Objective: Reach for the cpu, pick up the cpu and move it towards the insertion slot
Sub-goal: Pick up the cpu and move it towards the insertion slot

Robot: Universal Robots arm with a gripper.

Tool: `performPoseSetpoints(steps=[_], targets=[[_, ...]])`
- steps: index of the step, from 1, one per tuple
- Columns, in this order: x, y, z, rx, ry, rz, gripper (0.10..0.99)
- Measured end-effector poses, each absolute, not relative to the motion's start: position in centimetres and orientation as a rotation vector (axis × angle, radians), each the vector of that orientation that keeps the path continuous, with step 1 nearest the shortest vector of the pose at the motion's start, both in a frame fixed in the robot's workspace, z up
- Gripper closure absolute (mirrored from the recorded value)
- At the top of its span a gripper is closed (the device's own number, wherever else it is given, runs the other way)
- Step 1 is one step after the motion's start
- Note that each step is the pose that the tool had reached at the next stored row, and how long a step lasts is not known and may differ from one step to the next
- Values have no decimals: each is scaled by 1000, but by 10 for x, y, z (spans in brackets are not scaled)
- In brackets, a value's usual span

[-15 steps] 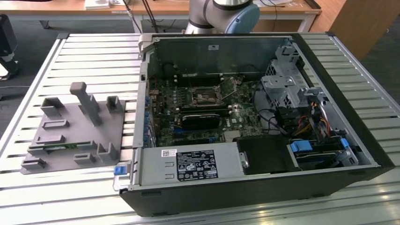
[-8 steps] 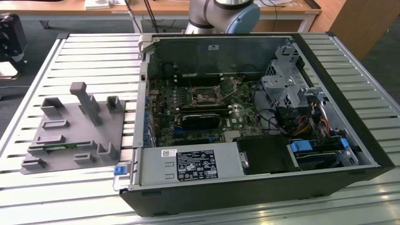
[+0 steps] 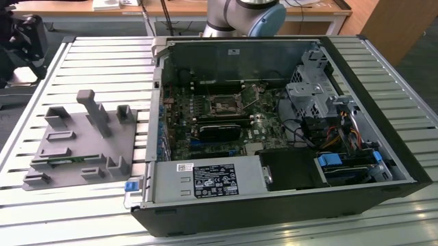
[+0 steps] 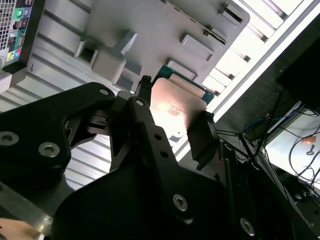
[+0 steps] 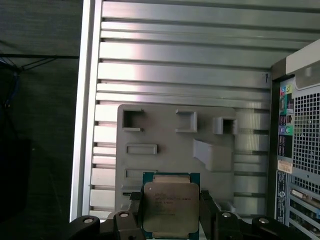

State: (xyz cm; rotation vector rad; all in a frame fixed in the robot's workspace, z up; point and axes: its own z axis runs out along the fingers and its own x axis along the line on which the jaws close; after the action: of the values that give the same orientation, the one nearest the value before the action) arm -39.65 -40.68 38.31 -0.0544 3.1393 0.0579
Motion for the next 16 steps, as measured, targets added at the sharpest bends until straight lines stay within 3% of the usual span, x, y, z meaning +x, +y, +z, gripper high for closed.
performPoseSetpoints(steps=[16], targets=[[-355,-407,389,-54,3139,60,549]])
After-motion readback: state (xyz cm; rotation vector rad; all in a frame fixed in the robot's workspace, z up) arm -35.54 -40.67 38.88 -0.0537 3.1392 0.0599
